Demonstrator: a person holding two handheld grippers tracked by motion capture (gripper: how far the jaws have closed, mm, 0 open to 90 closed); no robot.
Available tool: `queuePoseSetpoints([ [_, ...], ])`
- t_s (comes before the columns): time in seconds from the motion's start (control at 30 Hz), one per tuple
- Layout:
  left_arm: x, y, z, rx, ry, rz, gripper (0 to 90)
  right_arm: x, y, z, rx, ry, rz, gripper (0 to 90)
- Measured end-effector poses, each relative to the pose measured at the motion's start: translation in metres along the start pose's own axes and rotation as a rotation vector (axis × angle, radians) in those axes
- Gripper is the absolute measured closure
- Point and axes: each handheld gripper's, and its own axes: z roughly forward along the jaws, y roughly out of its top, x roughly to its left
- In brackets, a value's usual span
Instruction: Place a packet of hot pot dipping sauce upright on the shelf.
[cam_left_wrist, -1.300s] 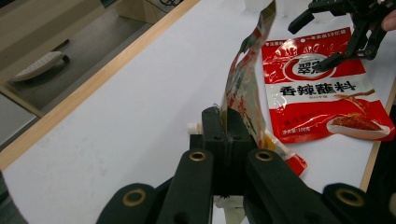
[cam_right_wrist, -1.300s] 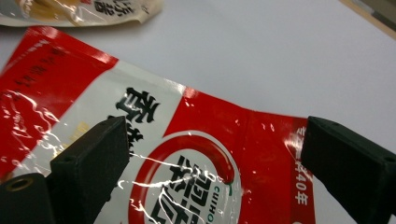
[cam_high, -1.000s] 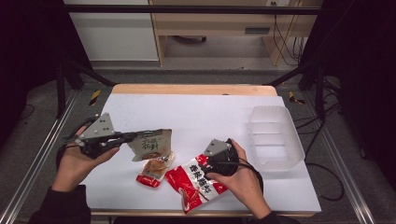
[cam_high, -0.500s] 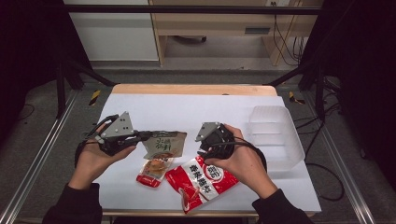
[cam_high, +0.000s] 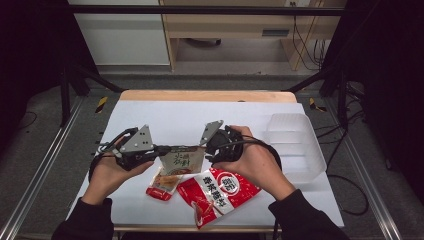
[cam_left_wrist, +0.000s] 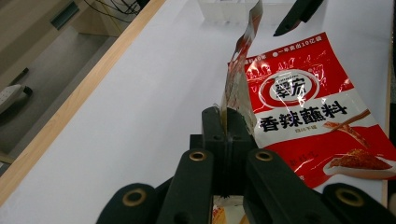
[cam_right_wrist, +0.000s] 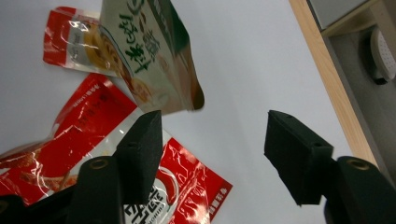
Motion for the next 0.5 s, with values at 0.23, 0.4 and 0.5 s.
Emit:
queuePoseSetpoints([
  [0.23,-0.004,0.002,0.003,-0.003,-0.012,0.012,90.0,0.005,0.012,0.010,-0.003,0.052,-0.044,52.8],
  [0.4,-0.005,0.003,0.003,-0.011,-0.014,0.014,90.0,0.008,0.020,0.013,-0.001,0.068,-0.070,66.0],
  [0.5,-0.005,0.003,0.002,-0.018,-0.021,0.013,90.0,0.010,0.024,0.014,0.008,0.069,-0.088,78.6],
])
